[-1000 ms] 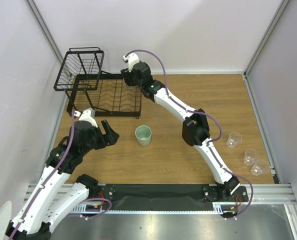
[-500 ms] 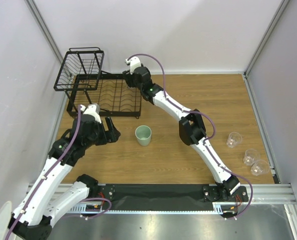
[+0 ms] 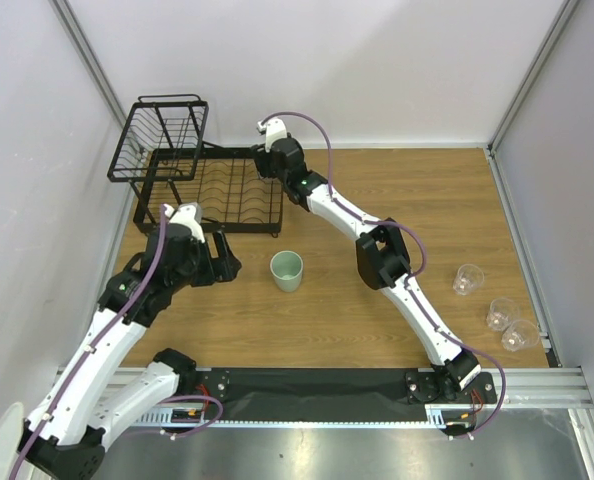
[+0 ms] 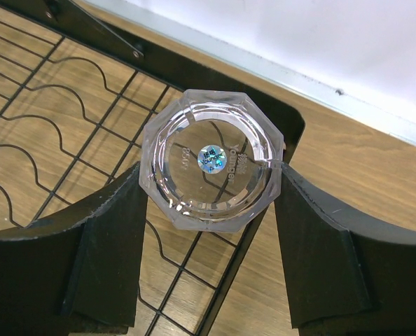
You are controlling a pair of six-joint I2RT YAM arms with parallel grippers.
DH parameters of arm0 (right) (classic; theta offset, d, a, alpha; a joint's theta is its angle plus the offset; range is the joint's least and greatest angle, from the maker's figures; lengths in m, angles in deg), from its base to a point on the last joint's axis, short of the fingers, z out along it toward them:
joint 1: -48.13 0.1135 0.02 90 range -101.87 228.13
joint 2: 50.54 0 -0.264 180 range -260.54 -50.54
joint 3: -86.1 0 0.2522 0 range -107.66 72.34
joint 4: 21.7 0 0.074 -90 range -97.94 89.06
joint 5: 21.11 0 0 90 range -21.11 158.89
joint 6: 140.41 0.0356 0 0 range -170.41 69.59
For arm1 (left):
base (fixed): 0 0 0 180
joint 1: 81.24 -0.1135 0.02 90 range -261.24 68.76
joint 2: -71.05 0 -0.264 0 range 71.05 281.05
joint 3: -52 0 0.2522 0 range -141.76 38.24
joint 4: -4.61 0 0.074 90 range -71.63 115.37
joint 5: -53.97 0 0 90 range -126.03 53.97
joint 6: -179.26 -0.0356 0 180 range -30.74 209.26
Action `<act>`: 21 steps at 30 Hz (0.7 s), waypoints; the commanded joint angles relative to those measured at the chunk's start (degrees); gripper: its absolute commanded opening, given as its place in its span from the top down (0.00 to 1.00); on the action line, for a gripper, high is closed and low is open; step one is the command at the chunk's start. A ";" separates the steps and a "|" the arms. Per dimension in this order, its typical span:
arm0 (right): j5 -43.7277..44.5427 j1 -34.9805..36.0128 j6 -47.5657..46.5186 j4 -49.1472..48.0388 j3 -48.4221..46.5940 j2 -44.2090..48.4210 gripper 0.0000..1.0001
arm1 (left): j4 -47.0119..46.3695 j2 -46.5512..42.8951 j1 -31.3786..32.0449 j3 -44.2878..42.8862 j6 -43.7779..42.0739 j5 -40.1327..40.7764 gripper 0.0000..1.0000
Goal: Load the cups into the dish rack
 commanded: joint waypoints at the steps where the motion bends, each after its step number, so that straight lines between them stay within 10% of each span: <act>1: 0.10 -0.38 1.25 -4.53 -2.85 -0.28 0.92 | -0.96 0.62 -0.78 -2.23 -1.75 0.34 0.16; 21: -1.05 -0.82 1.61 -4.35 -2.06 -1.34 0.67 | -1.23 1.24 -1.31 -2.32 -1.49 -1.07 0.15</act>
